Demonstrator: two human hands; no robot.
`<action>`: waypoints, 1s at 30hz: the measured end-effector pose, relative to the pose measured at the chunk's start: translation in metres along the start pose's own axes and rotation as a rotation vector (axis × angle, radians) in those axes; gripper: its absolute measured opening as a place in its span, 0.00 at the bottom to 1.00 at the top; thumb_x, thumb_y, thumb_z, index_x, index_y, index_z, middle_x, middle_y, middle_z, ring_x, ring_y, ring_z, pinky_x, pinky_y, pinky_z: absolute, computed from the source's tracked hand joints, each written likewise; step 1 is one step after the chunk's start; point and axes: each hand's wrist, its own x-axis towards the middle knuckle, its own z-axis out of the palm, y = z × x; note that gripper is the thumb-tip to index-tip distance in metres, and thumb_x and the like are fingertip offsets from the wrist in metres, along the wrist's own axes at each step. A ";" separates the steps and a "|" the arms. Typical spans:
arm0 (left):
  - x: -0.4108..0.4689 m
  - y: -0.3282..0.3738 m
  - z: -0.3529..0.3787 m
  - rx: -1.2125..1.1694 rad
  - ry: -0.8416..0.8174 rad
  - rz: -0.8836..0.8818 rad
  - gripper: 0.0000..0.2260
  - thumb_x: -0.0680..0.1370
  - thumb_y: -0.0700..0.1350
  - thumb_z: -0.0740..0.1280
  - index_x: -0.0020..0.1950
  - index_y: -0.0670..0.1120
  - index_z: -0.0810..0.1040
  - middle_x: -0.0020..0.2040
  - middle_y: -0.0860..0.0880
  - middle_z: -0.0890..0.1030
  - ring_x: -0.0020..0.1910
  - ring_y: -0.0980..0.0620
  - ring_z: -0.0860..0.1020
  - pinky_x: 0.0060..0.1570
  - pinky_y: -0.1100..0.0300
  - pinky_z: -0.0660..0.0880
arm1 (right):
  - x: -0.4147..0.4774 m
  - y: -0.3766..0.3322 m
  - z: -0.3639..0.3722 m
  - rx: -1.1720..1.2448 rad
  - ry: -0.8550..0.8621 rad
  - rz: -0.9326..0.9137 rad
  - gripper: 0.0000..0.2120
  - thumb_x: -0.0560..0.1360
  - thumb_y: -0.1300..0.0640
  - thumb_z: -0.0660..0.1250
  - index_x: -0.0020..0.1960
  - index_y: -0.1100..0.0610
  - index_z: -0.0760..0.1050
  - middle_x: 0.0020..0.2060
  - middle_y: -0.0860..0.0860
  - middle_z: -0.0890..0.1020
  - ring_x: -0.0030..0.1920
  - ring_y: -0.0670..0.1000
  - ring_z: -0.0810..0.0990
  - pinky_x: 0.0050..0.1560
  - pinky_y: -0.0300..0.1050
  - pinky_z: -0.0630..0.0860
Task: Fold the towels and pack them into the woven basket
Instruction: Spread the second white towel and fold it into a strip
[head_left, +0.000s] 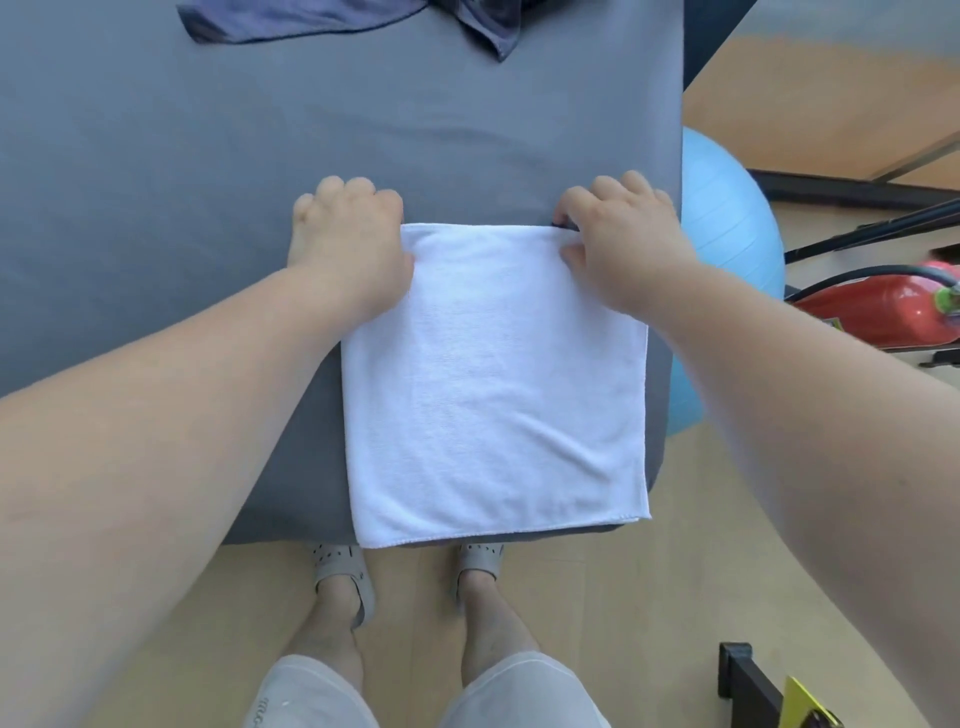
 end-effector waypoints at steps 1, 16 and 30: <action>0.005 0.000 -0.005 0.004 -0.036 0.018 0.11 0.78 0.49 0.64 0.57 0.45 0.77 0.53 0.44 0.73 0.55 0.40 0.70 0.52 0.48 0.67 | 0.002 0.001 -0.005 0.008 -0.029 -0.018 0.10 0.79 0.54 0.62 0.60 0.52 0.74 0.54 0.54 0.74 0.57 0.59 0.69 0.54 0.51 0.66; -0.006 -0.026 -0.034 -0.053 0.448 0.156 0.04 0.77 0.39 0.62 0.48 0.43 0.76 0.43 0.40 0.76 0.43 0.38 0.72 0.41 0.50 0.58 | -0.016 -0.004 -0.032 0.160 0.202 0.059 0.05 0.77 0.57 0.65 0.52 0.55 0.76 0.45 0.53 0.78 0.49 0.60 0.75 0.45 0.52 0.71; -0.144 -0.052 0.054 -0.319 0.428 0.156 0.08 0.66 0.33 0.62 0.40 0.42 0.76 0.38 0.45 0.75 0.37 0.42 0.69 0.36 0.48 0.68 | -0.179 -0.063 0.048 0.287 0.245 0.057 0.11 0.67 0.69 0.72 0.42 0.54 0.79 0.36 0.50 0.76 0.36 0.56 0.73 0.37 0.50 0.66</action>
